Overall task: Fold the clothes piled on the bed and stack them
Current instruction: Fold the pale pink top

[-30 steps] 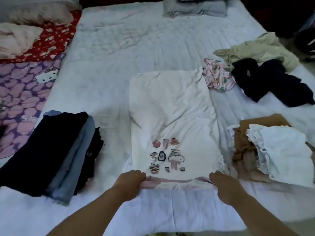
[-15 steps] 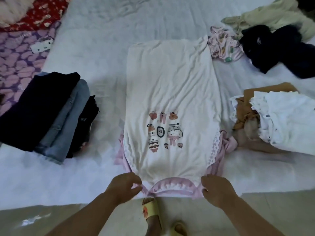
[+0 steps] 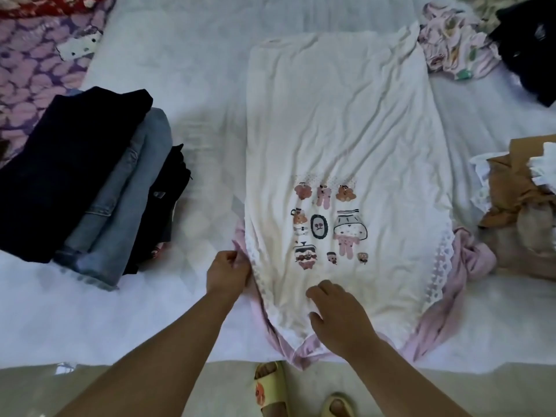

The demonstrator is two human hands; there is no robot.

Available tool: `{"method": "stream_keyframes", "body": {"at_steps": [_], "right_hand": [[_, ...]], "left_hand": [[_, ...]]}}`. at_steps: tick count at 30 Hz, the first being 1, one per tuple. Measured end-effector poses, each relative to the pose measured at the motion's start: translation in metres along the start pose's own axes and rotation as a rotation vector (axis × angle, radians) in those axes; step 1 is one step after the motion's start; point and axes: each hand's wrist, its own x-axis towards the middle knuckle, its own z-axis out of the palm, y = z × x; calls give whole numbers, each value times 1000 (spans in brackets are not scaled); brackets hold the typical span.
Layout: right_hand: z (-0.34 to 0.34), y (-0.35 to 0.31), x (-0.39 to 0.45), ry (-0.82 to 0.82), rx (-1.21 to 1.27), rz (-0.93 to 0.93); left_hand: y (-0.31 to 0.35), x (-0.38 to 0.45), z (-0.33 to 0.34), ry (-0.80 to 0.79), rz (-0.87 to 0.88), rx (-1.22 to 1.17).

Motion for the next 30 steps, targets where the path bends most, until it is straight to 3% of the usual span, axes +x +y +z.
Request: {"method": "stream_keyframes", "body": {"at_steps": [5, 9, 13, 16, 19, 21, 23, 25, 27, 30], "right_hand": [[9, -23, 27, -71, 59, 56], [14, -36, 36, -149, 15, 131], [7, -42, 46, -159, 99, 205], [4, -41, 47, -137, 170, 251], [-7, -36, 40, -48, 255, 318], [-16, -30, 32, -3, 277, 402], [-19, -21, 22, 52, 270, 469], [-18, -13, 13, 42, 256, 536], [-16, -4, 2, 15, 289, 598], [-8, -1, -9, 84, 397, 631]], "left_hand": [[11, 2, -6, -151, -120, -128], [0, 10, -52, -79, -140, -582], [-2, 8, -88, 76, -30, -727], [21, 0, -98, 232, 130, -610], [63, -20, -91, 262, 289, -503], [88, -39, -74, 142, 406, -458], [102, -58, -49, -196, 526, -412], [100, -68, -23, -444, 700, -150], [88, -60, 0, -418, 760, 51], [69, -30, 11, -240, 594, 108]]}}
